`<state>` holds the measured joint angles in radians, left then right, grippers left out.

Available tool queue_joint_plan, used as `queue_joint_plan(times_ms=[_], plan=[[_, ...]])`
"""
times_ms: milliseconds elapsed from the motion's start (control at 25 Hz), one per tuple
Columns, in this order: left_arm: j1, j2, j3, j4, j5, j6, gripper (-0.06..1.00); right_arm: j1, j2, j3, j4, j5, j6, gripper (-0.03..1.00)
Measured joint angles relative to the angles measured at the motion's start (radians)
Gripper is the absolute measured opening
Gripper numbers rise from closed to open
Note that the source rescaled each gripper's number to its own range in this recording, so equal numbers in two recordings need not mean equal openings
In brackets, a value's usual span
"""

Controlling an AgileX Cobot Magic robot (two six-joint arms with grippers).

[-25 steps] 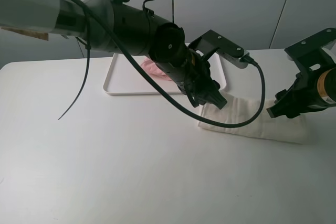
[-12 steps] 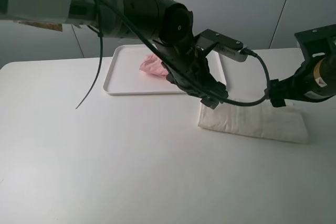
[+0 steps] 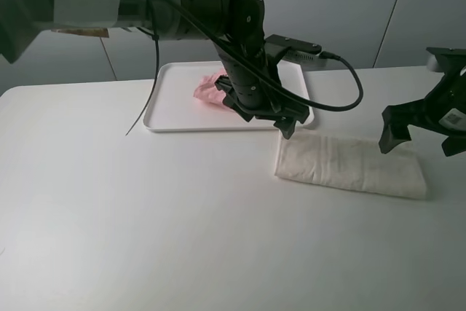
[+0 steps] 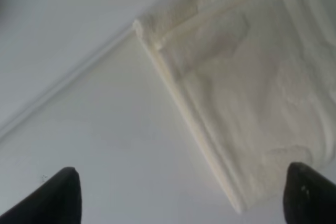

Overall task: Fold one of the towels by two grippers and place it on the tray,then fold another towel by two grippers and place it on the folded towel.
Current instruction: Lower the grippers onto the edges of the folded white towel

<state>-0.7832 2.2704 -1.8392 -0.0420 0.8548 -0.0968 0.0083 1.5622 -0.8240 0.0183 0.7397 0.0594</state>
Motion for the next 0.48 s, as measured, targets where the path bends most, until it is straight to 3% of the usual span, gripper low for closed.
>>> queue_joint_plan(times_ms=[160, 480], plan=[[-0.002, 0.059, -0.057, 0.055, 0.078, -0.023, 0.99, -0.004, 0.000, -0.019, -0.110, 0.033, 0.018, 0.99], [-0.002, 0.177, -0.253, 0.062, 0.201, -0.070, 0.99, -0.004, 0.000, -0.019, -0.117, 0.067, 0.026, 0.99]])
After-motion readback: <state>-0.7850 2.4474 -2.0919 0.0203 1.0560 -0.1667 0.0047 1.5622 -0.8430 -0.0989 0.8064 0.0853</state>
